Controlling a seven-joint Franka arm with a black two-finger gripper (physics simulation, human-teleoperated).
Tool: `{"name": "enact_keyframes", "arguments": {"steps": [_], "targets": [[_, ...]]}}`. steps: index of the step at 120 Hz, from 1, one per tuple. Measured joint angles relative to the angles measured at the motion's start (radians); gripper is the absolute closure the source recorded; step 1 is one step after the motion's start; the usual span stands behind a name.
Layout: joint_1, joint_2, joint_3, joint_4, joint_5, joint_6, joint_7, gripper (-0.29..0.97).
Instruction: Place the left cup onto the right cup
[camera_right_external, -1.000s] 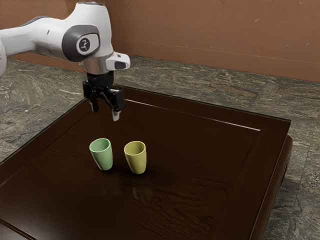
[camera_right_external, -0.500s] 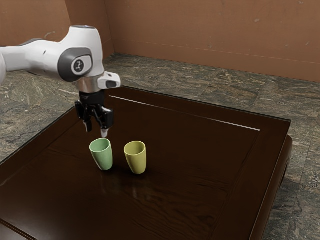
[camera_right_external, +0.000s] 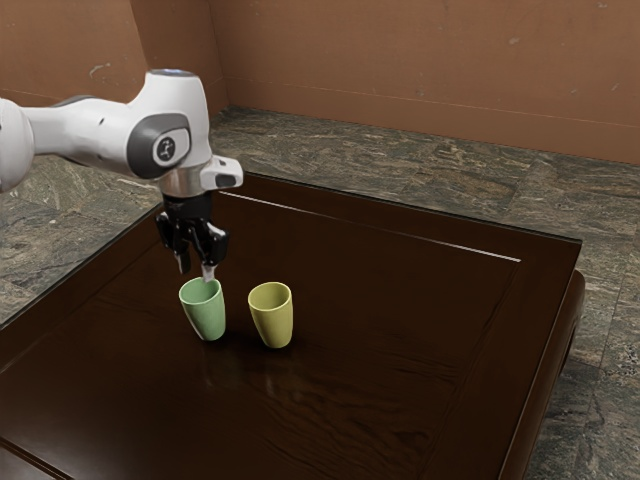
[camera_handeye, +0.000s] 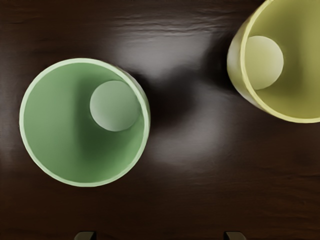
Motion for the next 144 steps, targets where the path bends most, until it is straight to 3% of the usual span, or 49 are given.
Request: {"name": "enact_keyframes", "arguments": {"steps": [144], "targets": [[0.015, 0.228, 0.015, 0.083, -0.036, 0.096, 0.011, 0.43]]}}
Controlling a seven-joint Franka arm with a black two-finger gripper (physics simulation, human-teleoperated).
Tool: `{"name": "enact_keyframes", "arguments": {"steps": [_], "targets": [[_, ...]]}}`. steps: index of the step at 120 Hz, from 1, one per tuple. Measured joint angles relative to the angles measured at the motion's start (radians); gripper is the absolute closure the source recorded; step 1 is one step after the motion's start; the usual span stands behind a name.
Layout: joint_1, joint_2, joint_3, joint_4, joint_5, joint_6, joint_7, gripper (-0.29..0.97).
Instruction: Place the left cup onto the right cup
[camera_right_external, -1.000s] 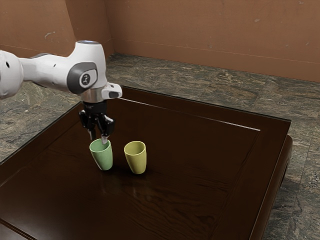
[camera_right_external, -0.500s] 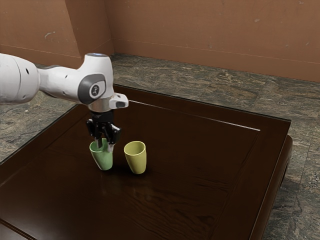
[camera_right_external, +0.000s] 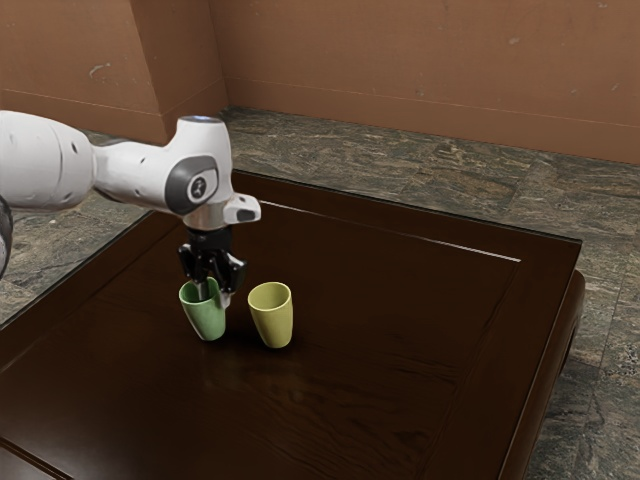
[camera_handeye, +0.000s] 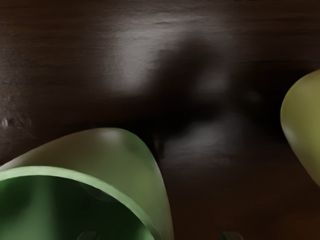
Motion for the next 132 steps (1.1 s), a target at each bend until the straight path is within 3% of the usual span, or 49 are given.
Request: {"name": "enact_keyframes", "arguments": {"steps": [71, 132], "targets": [[-0.002, 0.004, 0.010, 0.004, -0.026, 0.011, -0.005, 0.73], [-0.011, -0.076, 0.018, -0.027, -0.020, 0.003, -0.028, 0.78]]}}
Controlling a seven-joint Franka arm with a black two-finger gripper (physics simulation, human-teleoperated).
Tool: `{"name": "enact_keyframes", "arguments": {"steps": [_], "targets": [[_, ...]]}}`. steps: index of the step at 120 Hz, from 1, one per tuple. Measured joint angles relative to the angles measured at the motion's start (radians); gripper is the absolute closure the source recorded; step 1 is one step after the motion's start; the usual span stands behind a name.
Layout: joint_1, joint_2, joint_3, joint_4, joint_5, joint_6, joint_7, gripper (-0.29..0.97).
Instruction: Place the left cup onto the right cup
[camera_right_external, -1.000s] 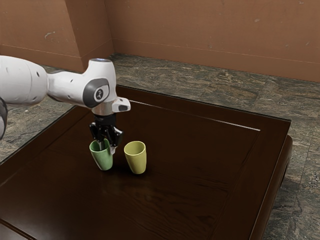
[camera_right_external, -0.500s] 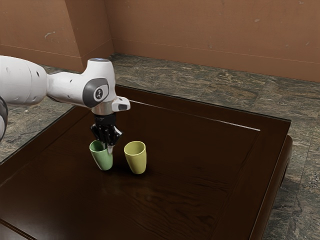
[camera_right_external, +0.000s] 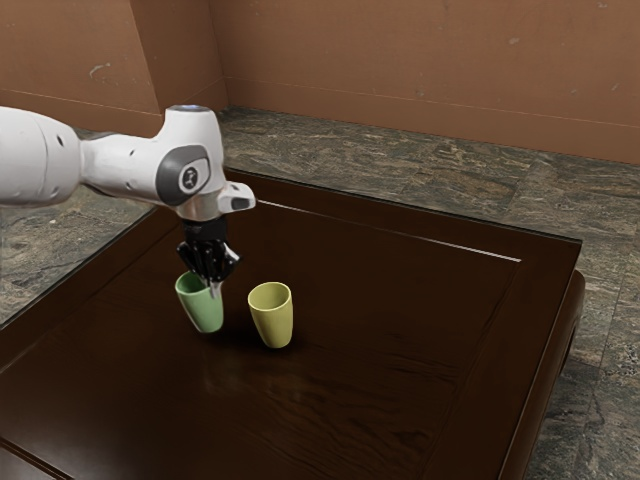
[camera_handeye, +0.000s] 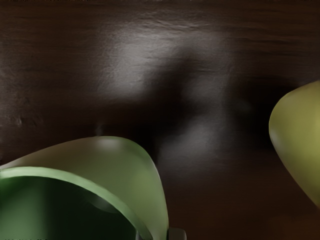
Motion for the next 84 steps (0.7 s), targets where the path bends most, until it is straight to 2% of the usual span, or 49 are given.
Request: {"name": "enact_keyframes", "arguments": {"steps": [15, 45, 65, 84], "targets": [[-0.005, -0.066, 0.000, -0.031, 0.013, -0.011, -0.011, 0.78], [-0.043, -0.181, -0.015, -0.036, 0.093, -0.072, -0.047, 0.79], [-0.061, -0.239, -0.059, -0.019, 0.144, -0.135, -0.079, 0.79], [-0.077, -0.250, -0.107, 0.032, 0.167, -0.194, -0.105, 0.79]]}}
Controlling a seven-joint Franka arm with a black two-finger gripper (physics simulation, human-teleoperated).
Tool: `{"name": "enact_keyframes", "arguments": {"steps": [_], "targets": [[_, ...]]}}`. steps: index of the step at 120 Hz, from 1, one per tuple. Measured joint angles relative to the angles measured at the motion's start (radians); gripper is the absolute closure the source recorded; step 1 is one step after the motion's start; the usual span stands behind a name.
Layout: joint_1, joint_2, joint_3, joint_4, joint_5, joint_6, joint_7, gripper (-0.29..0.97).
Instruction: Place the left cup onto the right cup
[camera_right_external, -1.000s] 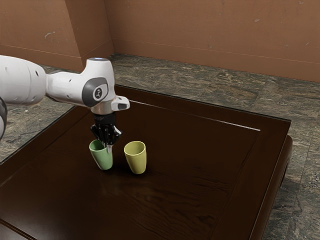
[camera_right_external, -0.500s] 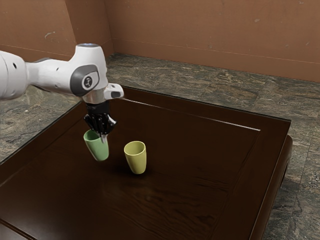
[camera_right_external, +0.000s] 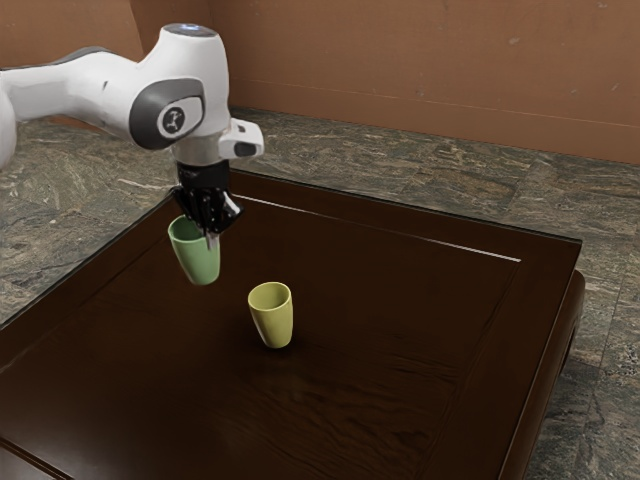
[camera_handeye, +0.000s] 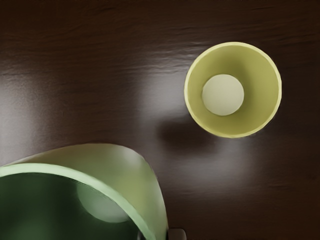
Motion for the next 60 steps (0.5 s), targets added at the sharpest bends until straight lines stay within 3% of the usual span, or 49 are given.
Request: {"name": "enact_keyframes", "arguments": {"steps": [31, 60], "targets": [[-0.033, 0.001, -0.074, 0.071, 0.008, -0.048, -0.032, 0.79], [-0.113, 0.027, -0.090, 0.130, 0.026, -0.067, -0.057, 0.79]]}}
